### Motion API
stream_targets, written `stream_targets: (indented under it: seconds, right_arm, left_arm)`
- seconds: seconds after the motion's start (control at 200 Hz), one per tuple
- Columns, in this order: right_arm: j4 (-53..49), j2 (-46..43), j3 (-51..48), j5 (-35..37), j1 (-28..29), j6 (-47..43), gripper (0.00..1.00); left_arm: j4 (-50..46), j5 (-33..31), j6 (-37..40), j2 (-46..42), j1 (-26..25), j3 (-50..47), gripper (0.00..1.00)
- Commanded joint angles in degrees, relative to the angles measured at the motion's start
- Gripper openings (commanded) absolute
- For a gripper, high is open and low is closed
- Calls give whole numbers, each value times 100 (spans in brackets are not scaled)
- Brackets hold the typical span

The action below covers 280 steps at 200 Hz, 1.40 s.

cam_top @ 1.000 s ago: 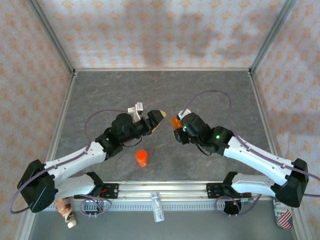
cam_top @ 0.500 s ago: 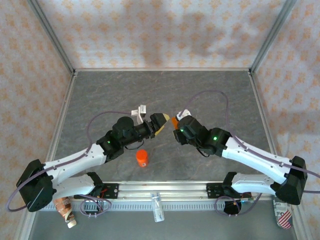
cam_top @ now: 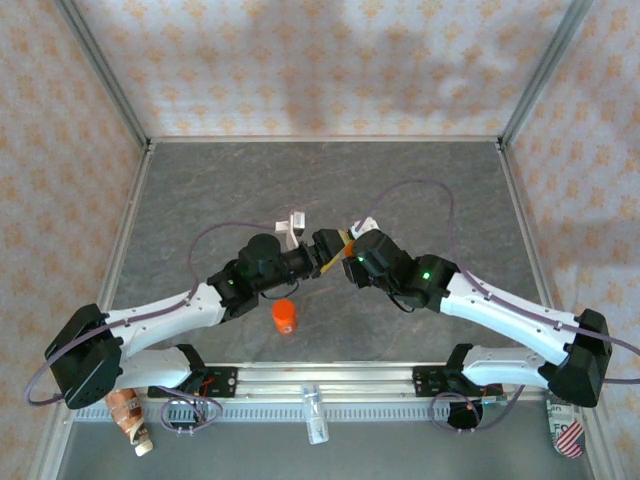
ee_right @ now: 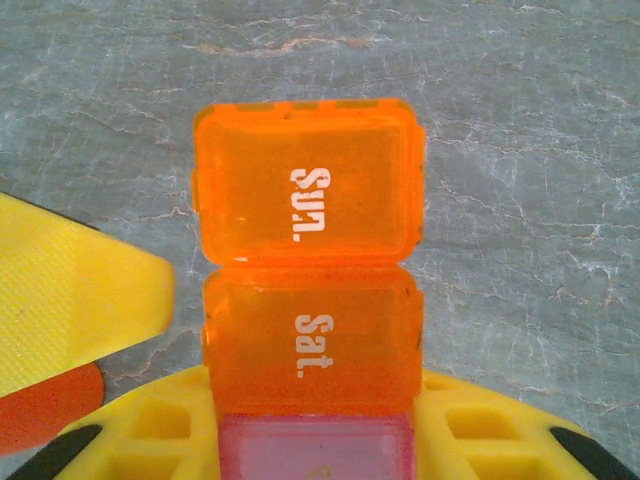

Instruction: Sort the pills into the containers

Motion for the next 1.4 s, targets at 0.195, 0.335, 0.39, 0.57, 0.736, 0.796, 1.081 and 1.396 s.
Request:
stream_targets:
  seconds: [0.195, 0.335, 0.39, 0.57, 0.736, 0.796, 1.081, 1.396]
  right_arm:
    - [154, 0, 83, -4, 24, 144, 21]
    - [149, 1, 28, 26, 25, 151, 20]
    - [136, -8, 9, 57, 25, 149, 20]
    - [-8, -17, 8, 363, 26, 187, 20]
    - [-18, -19, 8, 378, 26, 186, 20]
    - [-17, -6, 8, 353, 26, 185, 20]
    - [44, 67, 8, 214, 24, 179, 20]
    - [88, 92, -65, 187, 25, 214, 20]
  left_arm:
    - [417, -174, -42, 46, -109, 320, 83]
    - [444, -196, -48, 33, -124, 337, 83]
    - [422, -212, -28, -6, -128, 339, 83]
    - [83, -315, 103, -202, -131, 335, 83]
    - [-96, -403, 199, -275, -131, 296, 83]
    - [-57, -403, 193, -259, -129, 293, 83]
    - [132, -340, 167, -79, -138, 419, 83]
    - [279, -332, 183, 85, -148, 572, 84]
